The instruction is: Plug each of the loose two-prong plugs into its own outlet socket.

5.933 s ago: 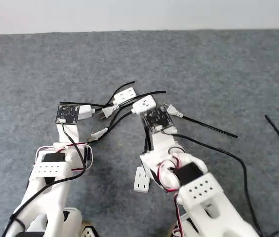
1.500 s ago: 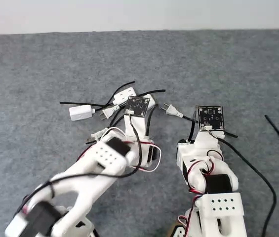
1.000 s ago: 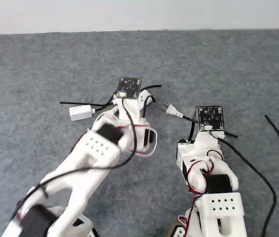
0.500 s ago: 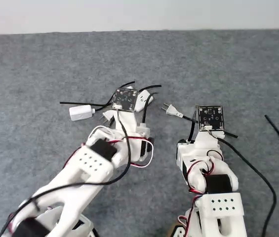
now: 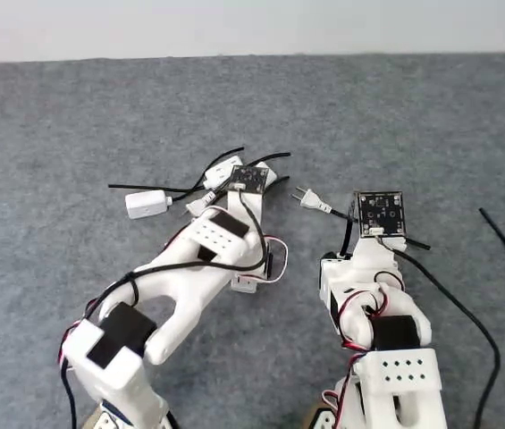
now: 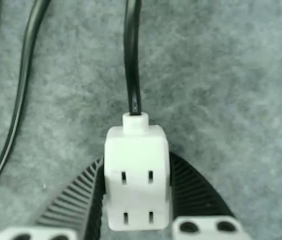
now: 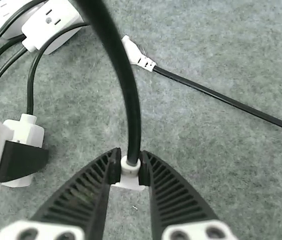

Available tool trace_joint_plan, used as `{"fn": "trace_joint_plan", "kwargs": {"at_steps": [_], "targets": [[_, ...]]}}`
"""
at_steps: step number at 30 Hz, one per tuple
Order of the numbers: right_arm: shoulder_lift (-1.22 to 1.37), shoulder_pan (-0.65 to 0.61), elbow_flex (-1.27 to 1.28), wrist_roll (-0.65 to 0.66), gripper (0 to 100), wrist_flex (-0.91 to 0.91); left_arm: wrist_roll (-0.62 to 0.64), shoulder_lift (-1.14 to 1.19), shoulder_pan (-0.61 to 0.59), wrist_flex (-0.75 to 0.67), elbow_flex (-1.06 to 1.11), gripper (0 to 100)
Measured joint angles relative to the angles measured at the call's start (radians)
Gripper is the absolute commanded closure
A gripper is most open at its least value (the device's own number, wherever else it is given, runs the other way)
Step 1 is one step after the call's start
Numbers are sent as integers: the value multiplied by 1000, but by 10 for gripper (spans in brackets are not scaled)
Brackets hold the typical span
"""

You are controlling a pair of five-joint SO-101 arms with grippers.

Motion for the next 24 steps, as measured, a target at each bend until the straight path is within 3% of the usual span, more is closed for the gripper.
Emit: {"fn": "trace_joint_plan", "kwargs": {"at_steps": [4, 7, 14, 24], "targets": [[0, 0, 0, 3, 991, 0, 69, -2, 2, 20, 2, 494], [0, 0, 0, 6, 991, 0, 106, -34, 14, 12, 41, 400], [0, 0, 0, 6, 991, 0, 118, -196, 68, 20, 187, 385], [0, -44, 0, 6, 991, -34, 71, -569, 40, 26, 400, 385]]}}
